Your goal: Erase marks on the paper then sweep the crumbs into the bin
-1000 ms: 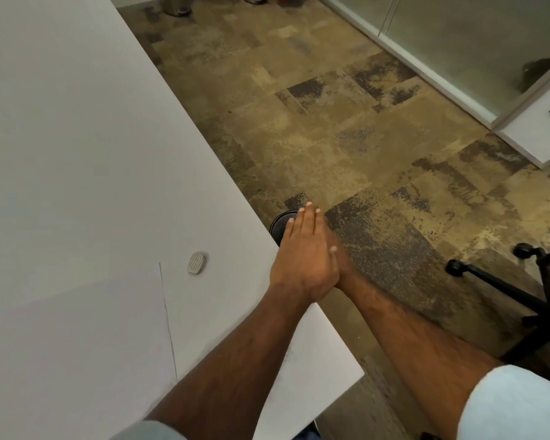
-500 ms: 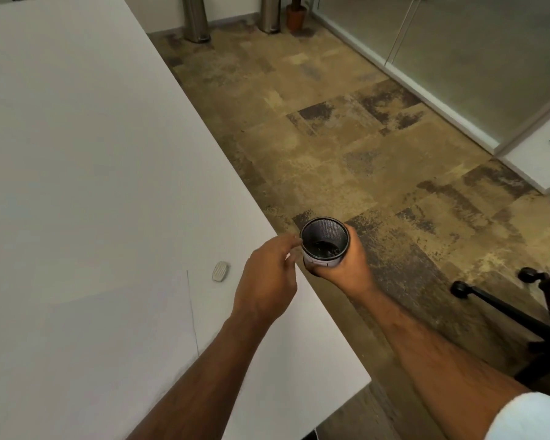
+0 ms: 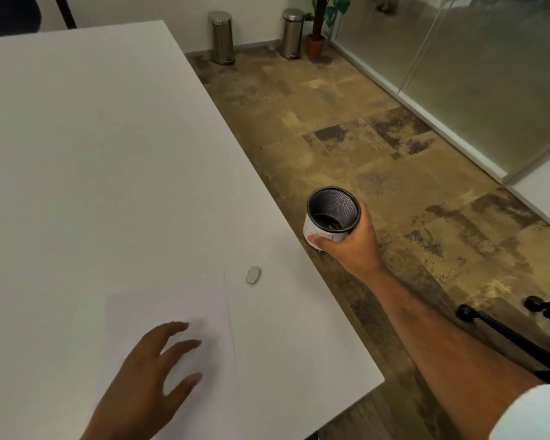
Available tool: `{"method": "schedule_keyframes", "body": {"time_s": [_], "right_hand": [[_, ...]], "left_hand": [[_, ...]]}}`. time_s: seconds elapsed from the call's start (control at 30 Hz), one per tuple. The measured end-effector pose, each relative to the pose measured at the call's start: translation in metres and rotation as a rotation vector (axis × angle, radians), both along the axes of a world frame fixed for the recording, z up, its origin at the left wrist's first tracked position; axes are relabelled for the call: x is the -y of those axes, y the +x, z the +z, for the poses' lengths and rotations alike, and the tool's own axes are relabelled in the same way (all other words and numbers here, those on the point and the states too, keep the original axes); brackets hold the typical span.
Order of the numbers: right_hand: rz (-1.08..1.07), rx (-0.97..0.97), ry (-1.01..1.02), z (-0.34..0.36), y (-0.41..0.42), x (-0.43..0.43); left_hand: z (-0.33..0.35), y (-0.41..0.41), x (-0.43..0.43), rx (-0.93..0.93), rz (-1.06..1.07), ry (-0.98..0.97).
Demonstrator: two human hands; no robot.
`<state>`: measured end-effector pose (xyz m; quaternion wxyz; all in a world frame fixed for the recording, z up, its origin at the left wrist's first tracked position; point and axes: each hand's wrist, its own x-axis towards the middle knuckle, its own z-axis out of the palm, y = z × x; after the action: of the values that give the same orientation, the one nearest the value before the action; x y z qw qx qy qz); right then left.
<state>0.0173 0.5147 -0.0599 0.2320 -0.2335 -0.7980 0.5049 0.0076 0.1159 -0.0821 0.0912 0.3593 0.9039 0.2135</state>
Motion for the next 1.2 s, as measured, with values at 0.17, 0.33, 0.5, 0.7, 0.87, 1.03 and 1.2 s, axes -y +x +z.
{"method": "schedule_keyframes", "body": {"time_s": [0.17, 0.33, 0.5, 0.7, 0.87, 1.03, 1.2], "right_hand": [[0.004, -0.074, -0.054, 0.009, -0.048, 0.055], [-0.021, -0.056, -0.09, 0.006, -0.09, 0.087], [0.01, -0.026, -0.097, -0.006, -0.12, 0.096], [0.063, -0.005, -0.098, -0.018, -0.13, 0.1], [0.102, 0.022, -0.098, -0.027, -0.125, 0.102], [0.126, 0.036, -0.107, -0.024, -0.12, 0.103], [0.18, 0.08, -0.091, -0.024, -0.109, 0.094]], "left_hand": [[-0.01, -0.008, 0.032, 0.078, -0.158, -0.28], [-0.014, -0.009, 0.022, 0.218, -0.118, -0.389], [-0.016, -0.024, 0.008, 0.16, -0.055, -0.302], [-0.02, -0.046, 0.003, 0.176, 0.03, -0.305], [-0.019, -0.044, -0.001, 0.169, 0.043, -0.324], [-0.016, -0.044, -0.002, 0.169, 0.045, -0.358], [-0.012, -0.046, -0.003, 0.184, 0.049, -0.37]]}}
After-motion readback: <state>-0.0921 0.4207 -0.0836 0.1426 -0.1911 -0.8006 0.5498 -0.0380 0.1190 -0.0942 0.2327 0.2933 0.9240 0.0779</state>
